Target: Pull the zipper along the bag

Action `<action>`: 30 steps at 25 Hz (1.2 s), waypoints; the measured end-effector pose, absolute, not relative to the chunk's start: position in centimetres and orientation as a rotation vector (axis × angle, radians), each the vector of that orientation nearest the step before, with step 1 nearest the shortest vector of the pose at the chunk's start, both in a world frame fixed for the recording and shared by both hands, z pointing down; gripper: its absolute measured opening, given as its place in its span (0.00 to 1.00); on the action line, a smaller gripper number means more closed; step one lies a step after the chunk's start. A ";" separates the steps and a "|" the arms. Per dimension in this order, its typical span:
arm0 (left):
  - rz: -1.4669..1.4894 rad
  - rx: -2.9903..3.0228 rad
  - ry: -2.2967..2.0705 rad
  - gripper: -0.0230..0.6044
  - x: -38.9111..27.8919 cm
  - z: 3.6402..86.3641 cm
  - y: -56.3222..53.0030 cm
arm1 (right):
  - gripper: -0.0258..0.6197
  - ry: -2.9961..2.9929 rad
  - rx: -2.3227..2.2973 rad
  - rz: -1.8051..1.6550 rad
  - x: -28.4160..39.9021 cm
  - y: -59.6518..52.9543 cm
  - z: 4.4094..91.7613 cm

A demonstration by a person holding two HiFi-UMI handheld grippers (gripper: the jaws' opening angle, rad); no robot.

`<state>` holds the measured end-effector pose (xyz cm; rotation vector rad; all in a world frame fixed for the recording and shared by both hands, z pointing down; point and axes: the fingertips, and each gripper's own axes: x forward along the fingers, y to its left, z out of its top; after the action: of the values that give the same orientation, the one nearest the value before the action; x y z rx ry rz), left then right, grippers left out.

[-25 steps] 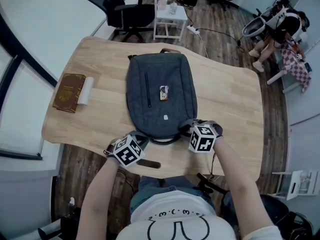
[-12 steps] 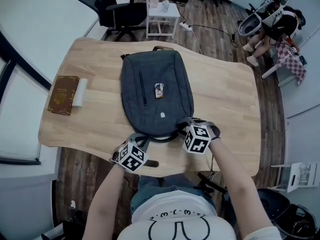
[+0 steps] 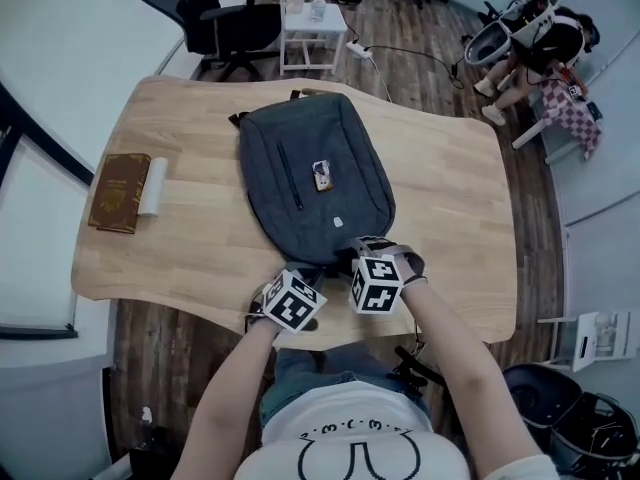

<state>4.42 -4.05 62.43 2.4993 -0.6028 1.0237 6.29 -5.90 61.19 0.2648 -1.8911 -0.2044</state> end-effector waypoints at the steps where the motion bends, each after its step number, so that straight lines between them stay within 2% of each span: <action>1: 1.028 2.480 -0.581 0.06 4.6 62.4 -3.9 | 0.31 -1.875 0.258 -0.225 6.6 -6.0 61.5; 7: 1.100 2.473 -0.478 0.06 3.9 62.2 -3.6 | 0.24 -1.880 0.243 -0.235 7.2 -6.2 61.6; 18: 1.238 2.504 -0.401 0.06 0.9 61.8 -4.2 | 0.22 -1.917 0.176 -0.190 7.5 -6.2 61.6; 30: 1.408 2.491 -0.505 0.07 -4.7 62.9 -7.5 | 0.20 -1.883 0.140 -0.232 7.6 -6.1 61.7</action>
<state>-4.69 -7.48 62.92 2.4915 -0.5050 1.4081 7.63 -6.07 61.72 0.1398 -1.8825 -0.2319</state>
